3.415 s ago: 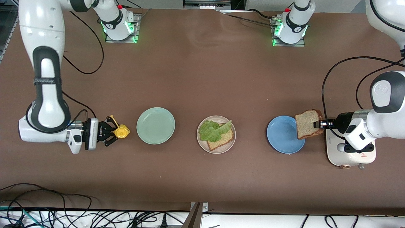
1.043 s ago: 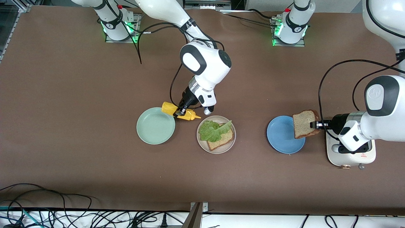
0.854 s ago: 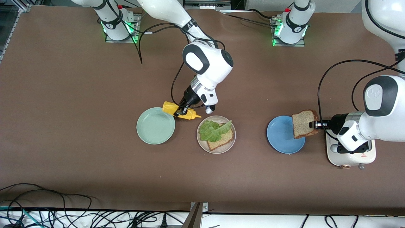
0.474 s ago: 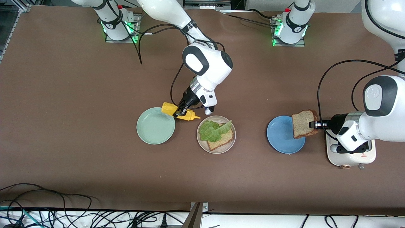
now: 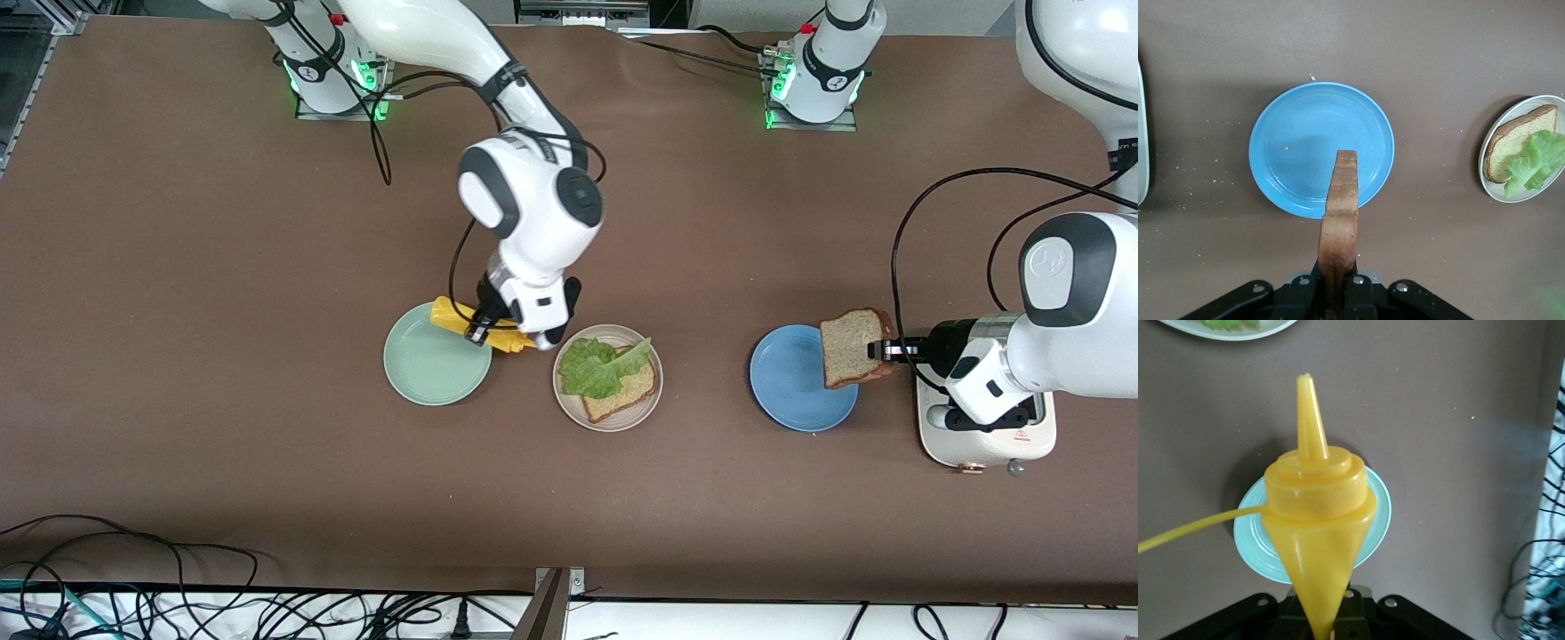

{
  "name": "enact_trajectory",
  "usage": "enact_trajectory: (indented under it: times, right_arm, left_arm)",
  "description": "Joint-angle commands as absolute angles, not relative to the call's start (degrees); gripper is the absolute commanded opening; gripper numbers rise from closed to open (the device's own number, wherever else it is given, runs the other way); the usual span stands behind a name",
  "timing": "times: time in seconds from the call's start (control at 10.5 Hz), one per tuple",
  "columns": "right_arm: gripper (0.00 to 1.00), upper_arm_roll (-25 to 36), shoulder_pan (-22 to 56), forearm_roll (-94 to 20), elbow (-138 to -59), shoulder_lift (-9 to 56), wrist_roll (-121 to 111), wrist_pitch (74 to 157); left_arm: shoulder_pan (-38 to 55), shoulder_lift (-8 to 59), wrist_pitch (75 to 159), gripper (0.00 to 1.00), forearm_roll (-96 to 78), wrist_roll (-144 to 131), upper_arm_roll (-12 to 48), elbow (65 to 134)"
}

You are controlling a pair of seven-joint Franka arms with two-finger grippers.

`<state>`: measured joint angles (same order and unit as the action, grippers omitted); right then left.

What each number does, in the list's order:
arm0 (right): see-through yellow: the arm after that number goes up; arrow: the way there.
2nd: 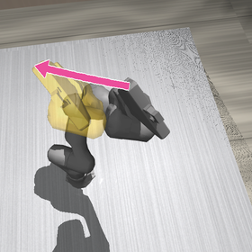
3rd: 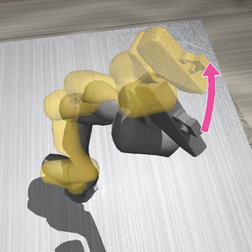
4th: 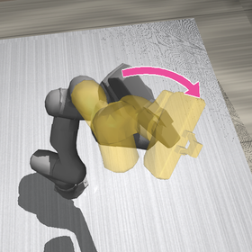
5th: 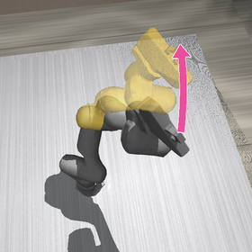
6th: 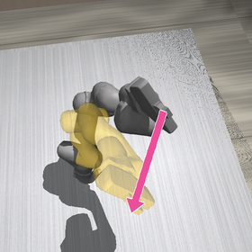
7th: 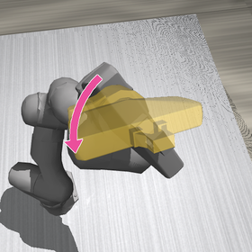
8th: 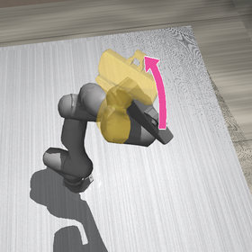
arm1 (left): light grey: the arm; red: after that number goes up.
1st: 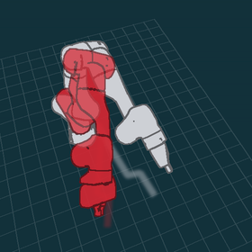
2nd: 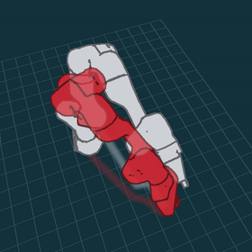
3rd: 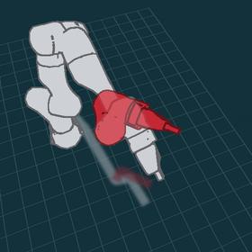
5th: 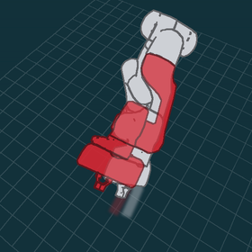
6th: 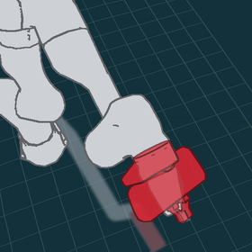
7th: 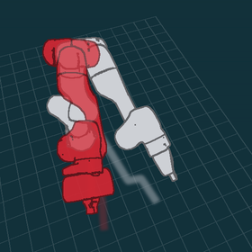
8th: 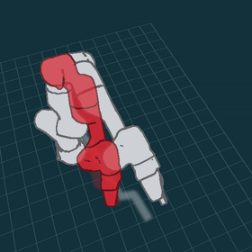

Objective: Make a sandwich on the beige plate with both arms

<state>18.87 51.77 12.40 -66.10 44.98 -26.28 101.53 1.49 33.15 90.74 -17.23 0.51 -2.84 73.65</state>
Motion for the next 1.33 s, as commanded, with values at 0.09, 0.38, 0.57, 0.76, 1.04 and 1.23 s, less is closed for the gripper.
enact_trajectory:
  times: [0.09, 0.38, 0.57, 0.76, 1.04, 1.23]
  right_arm:
    - [0.00, 18.11, 44.76, -0.48, -65.83, 42.29, -33.63, 103.00]
    - [0.00, 18.28, 37.03, -16.73, -65.83, 41.14, -47.68, 103.01]
    - [0.00, 18.11, 31.67, -26.59, -65.92, 40.35, -57.52, 102.48]
    - [0.00, 17.76, 27.27, -32.93, -66.18, 40.25, -65.26, 101.61]
    - [0.00, 17.67, 21.38, -41.81, -67.14, 40.43, -76.86, 96.69]
    - [0.00, 17.67, 18.21, -46.82, -69.07, 40.43, -84.34, 93.53]
  left_arm:
    - [1.67, 33.93, 90.00, 0.00, -24.59, -0.70, -2.11, 73.30]
    - [1.67, 35.93, 90.09, 0.00, -34.67, -1.85, -0.88, 73.21]
    - [2.19, 38.13, 90.26, 0.00, -43.21, -1.76, -0.62, 73.13]
    - [2.90, 39.45, 90.35, 0.00, -52.42, -1.67, -0.62, 73.21]
    - [3.86, 40.95, 90.44, 0.00, -61.58, -1.67, -0.62, 73.39]
    - [5.27, 41.74, 90.61, 0.00, -63.71, -1.85, -0.62, 73.39]
